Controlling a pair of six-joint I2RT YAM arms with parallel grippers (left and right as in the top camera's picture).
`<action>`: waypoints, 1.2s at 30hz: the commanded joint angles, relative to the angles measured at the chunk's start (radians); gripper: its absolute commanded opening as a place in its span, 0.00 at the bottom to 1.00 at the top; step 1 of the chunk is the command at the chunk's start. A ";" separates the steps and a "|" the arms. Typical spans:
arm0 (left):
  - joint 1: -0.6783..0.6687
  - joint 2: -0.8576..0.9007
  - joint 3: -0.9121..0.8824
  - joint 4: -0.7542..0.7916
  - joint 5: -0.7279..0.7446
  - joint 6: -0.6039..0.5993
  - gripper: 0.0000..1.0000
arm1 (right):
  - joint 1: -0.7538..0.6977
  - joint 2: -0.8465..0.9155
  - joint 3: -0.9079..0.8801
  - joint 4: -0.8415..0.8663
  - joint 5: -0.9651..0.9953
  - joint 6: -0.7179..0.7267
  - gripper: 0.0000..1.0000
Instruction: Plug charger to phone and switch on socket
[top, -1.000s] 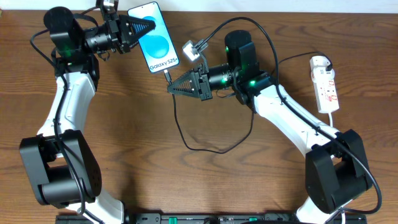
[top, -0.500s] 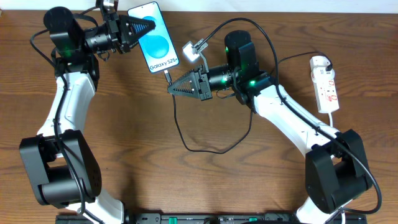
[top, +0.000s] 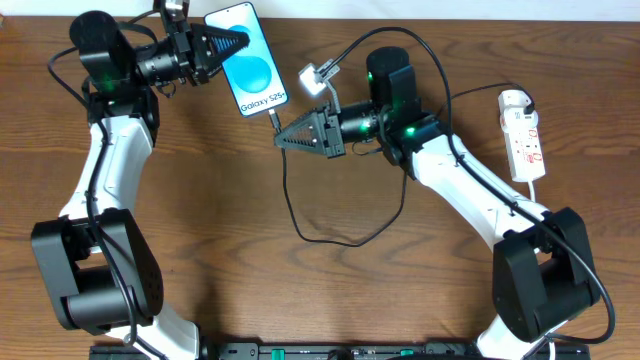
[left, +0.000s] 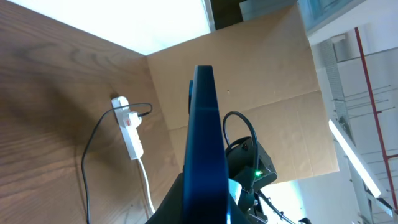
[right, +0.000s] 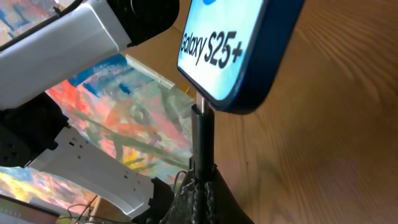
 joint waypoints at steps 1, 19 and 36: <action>-0.001 -0.004 0.016 0.012 0.022 0.019 0.08 | -0.010 -0.026 -0.003 0.007 0.001 0.005 0.01; -0.001 -0.004 0.016 0.012 0.020 0.022 0.08 | 0.015 -0.024 -0.003 -0.008 0.010 0.007 0.01; -0.002 -0.004 0.016 0.012 0.021 0.022 0.08 | 0.019 -0.024 -0.003 -0.008 0.017 0.008 0.01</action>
